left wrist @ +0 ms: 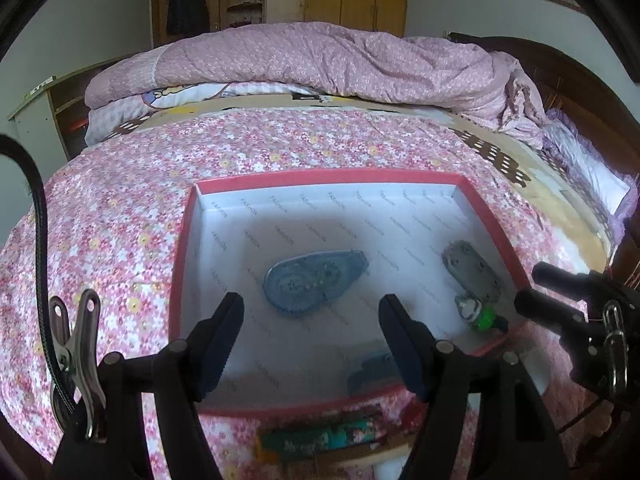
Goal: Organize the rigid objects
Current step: 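Withdraw both open grippers from the tray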
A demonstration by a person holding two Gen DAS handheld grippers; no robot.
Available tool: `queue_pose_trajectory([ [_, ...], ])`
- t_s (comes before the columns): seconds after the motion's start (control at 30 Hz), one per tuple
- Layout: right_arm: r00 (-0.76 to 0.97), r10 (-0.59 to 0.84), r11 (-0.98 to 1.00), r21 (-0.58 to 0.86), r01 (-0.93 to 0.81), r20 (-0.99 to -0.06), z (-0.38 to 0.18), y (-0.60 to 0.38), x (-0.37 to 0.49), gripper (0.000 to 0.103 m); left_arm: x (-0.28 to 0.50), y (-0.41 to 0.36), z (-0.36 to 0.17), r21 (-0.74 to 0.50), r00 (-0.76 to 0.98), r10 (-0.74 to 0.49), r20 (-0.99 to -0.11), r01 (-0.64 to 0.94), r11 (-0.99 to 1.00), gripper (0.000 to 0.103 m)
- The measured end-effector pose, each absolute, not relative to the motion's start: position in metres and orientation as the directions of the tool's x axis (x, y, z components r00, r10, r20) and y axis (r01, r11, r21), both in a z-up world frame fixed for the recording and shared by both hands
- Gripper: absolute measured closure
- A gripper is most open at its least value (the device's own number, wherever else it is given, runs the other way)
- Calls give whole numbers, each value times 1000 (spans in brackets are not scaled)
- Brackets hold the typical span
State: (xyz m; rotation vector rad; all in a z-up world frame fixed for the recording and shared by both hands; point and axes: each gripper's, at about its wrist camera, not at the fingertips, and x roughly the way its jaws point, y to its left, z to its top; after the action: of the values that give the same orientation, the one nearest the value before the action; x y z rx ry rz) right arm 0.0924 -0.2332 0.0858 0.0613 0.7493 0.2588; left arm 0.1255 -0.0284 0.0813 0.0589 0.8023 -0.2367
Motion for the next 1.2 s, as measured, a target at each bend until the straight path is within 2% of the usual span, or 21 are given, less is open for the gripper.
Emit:
queue_pose_trajectory([
  [0.63, 712, 269, 963, 181, -199, -649, 87, -230, 37, 54, 65, -6, 83, -26, 686, -164, -709, 207, 978, 30],
  [1.2, 675, 280, 960, 198, -198, -683, 67, -222, 0, 54, 23, 7, 49, -26, 633, -157, -758, 212, 977, 30],
])
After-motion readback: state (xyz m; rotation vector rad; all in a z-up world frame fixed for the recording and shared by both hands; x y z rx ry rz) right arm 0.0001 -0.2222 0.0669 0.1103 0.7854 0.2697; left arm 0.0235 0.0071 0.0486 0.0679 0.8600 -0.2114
